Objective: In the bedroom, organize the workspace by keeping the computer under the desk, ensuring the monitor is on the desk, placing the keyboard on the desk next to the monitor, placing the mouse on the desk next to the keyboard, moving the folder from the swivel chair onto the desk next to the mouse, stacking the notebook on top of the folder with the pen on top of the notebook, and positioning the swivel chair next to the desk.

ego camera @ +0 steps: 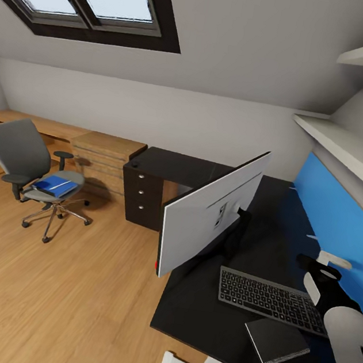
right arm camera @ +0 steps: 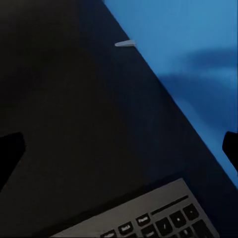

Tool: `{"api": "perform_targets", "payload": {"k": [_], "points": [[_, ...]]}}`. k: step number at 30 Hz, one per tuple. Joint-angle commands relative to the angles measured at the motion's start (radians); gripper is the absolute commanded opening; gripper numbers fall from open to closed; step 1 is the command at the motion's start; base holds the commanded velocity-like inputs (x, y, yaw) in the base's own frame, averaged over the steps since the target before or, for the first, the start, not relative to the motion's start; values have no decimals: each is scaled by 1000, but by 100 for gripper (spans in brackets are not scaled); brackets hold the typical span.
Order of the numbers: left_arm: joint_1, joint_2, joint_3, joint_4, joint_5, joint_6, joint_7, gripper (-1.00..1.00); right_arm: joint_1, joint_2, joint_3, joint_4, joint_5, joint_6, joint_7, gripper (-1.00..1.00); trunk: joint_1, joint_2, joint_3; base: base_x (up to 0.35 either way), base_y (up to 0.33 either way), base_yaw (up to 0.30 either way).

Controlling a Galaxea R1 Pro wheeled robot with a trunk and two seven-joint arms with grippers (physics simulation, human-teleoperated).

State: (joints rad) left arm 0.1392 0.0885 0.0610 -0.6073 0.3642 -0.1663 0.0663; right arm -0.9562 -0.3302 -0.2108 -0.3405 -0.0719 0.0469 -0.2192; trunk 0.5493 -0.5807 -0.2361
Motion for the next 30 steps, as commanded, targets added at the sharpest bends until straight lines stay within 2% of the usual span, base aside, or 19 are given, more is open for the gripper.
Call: {"api": "perform_targets", "payload": {"k": [1, 6, 7, 11, 16, 17, 22, 30], "points": [[0, 0, -3, -2, 9, -2, 3, 100, -3, -2, 1, 11, -8, 5, 1, 100, 0, -1, -1, 15, -13, 0], [0, 0, -3, -2, 9, -26, 3, 100, -12, -5, -1, 75, -11, 4, 32, 100, 0, -1, -1, 106, -56, 0], [0, -2, -5, -1, 9, -51, 2, 100, -14, -5, -3, 100, -12, 8, 67, 100, 0, -1, -1, 255, -171, 0], [0, -3, -5, -1, 8, -68, 1, 100, -15, -8, -3, 141, -13, 20, 99, 100, 0, -1, -1, 221, -177, 0], [0, -3, -4, -2, 7, -88, 1, 100, -15, -11, -1, 158, -10, 75, 112, 100, 0, -1, -1, 87, -76, 0], [0, -5, -3, -1, 7, -150, 0, 100, -15, -12, 0, 162, -8, 108, 115, 100, 0, -1, -1, 184, -177, 0], [0, -5, -3, -1, 8, -195, -1, 100, -15, -12, 1, 163, -7, 121, 115, 100, 0, -1, -1, 175, -190, 0], [0, -5, -1, 0, 10, -221, -2, 100, -14, -14, 2, 164, -5, 146, 115, 100, 0, -1, -1, 50, -67, 0]]}}
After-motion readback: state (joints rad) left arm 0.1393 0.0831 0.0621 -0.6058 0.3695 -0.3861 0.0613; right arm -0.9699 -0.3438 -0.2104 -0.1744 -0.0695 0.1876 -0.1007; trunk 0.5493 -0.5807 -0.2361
